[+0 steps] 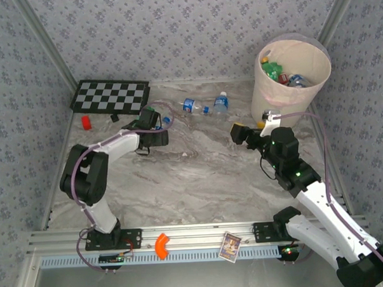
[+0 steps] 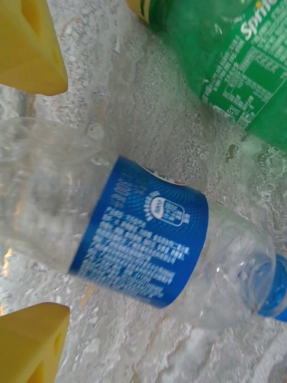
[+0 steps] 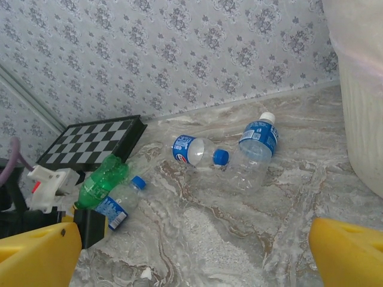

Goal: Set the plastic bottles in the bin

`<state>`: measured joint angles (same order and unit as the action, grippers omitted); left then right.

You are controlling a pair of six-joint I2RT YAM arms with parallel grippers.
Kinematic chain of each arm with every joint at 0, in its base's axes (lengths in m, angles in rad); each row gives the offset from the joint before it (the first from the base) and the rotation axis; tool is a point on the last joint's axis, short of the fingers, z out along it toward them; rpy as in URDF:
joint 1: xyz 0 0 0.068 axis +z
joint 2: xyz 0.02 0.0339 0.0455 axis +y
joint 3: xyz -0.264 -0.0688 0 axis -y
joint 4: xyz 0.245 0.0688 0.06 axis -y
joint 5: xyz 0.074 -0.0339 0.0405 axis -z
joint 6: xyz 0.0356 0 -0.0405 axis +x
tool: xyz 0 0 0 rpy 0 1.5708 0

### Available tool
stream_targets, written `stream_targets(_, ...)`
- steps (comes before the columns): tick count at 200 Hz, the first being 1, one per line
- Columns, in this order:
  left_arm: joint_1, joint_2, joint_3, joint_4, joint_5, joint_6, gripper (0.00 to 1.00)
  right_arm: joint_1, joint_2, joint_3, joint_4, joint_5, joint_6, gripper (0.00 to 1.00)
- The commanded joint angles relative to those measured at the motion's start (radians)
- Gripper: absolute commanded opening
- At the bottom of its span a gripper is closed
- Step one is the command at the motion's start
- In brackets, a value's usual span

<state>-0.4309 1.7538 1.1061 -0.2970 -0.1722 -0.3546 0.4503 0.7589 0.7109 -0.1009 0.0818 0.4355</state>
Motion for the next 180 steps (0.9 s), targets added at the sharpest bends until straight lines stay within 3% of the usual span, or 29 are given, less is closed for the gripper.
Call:
stream_targets(1,0.006,0.042,0.056,-0.04,0.025,0.048,0.88,0.007,-0.014,-0.003,0.0,-0.014,0.02,0.99)
stream_targets(57,0.007,0.139,0.14,-0.064,0.038,0.08,0.85,0.008,-0.003,-0.001,0.001,-0.015,0.029,0.99)
stream_targets(102,0.006,0.158,0.134,-0.061,0.099,0.069,0.69,0.008,0.004,0.001,0.003,-0.015,0.038,0.99)
stream_targets(125,0.003,0.13,0.112,-0.046,0.123,0.053,0.6,0.01,0.008,0.002,0.004,-0.017,0.044,0.99)
stream_targets(180,-0.035,-0.004,0.046,-0.017,0.16,0.02,0.57,0.023,0.018,0.005,0.012,-0.026,0.067,0.99)
